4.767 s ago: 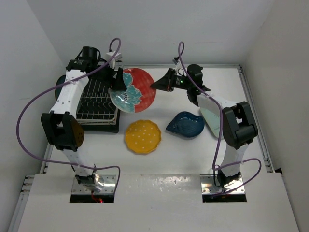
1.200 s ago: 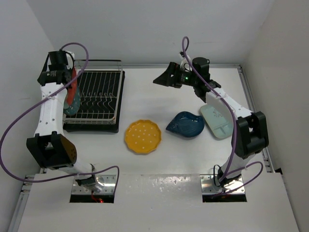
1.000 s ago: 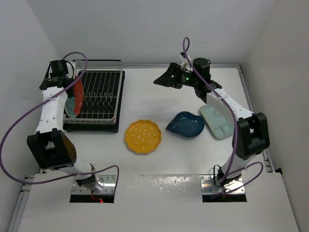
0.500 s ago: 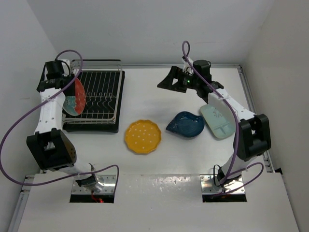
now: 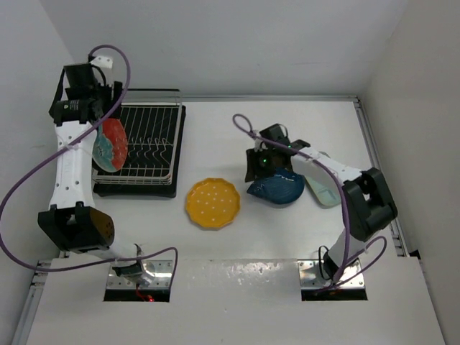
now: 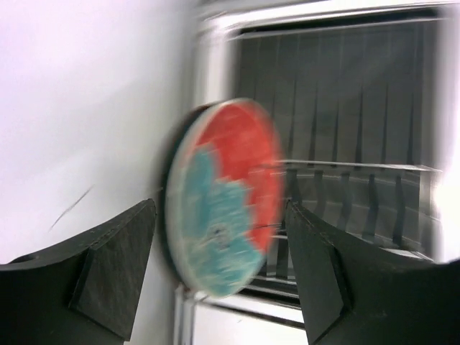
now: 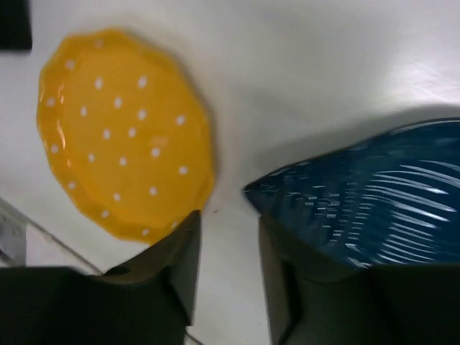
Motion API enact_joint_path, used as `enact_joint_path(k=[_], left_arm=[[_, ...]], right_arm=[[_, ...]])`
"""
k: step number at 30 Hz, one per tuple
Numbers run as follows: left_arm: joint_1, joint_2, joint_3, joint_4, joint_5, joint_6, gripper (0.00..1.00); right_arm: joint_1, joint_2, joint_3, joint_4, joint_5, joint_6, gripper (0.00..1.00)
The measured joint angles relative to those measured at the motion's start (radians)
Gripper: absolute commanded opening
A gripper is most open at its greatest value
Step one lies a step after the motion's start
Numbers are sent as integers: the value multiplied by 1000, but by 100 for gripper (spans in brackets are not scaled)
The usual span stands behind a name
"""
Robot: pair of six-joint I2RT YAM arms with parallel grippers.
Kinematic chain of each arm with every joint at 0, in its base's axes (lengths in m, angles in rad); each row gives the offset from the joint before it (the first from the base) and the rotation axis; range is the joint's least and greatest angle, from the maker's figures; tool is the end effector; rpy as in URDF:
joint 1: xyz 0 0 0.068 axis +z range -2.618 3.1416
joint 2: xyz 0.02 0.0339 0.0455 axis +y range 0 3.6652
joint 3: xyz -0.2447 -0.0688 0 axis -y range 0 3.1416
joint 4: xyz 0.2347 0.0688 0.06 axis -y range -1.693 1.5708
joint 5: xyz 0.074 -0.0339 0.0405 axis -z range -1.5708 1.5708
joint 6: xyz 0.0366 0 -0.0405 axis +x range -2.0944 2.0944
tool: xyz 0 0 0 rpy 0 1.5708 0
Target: Load the plates into the dish rack
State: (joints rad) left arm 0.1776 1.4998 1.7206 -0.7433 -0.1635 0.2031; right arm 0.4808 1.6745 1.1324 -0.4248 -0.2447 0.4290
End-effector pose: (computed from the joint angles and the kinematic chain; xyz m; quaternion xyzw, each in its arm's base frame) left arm 0.3079 0.0613 0.4126 -0.0299 0.8633 0.1638 0.4764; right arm 0.2969 0.1649 0.1971 -0.0608 0.9464 0.2344 0.2139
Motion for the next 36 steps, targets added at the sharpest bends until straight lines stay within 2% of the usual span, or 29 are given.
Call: enact_joint_path(k=[2,3,5,9,13,17,20,21,23,24,25,29,31,36], left_arm=[[-41,0,24,-31,77,22,77],[-64,0,30,-48,120,35,77],[-101,0,31,-88,203,60,77],[-146,1,22,-153,332,97,77],[-151,1,9,-186,393,110,77],[-151,1,5,-200,412,114,77],[-151,0,4,-202,417,115,77],[-151,0,4,-203,419,117,77],[-151,0,4,-204,422,118,77],[-151,0,4,-205,422,120,77],[-151,0,4,-206,422,121,77],[-151,0,4,-208,435,124,78],[-152,0,4,-211,457,126,82],[-202,3,-21,-211,550,130,84]], right_arm=[[64,31,-1,0,-7,-20,71],[93,56,2,6,-11,-34,76],[131,114,21,5,-9,-59,81],[156,258,135,-17,20,-89,80],[161,376,224,9,48,-117,71],[178,393,237,28,80,-146,70],[199,393,230,43,109,-167,51],[203,393,224,53,114,-174,38],[204,391,217,73,94,-174,24],[205,391,216,80,89,-176,6],[205,390,216,85,81,-185,0],[201,386,206,94,37,-195,0],[200,371,182,113,15,-195,0],[174,238,16,182,-42,-167,0]])
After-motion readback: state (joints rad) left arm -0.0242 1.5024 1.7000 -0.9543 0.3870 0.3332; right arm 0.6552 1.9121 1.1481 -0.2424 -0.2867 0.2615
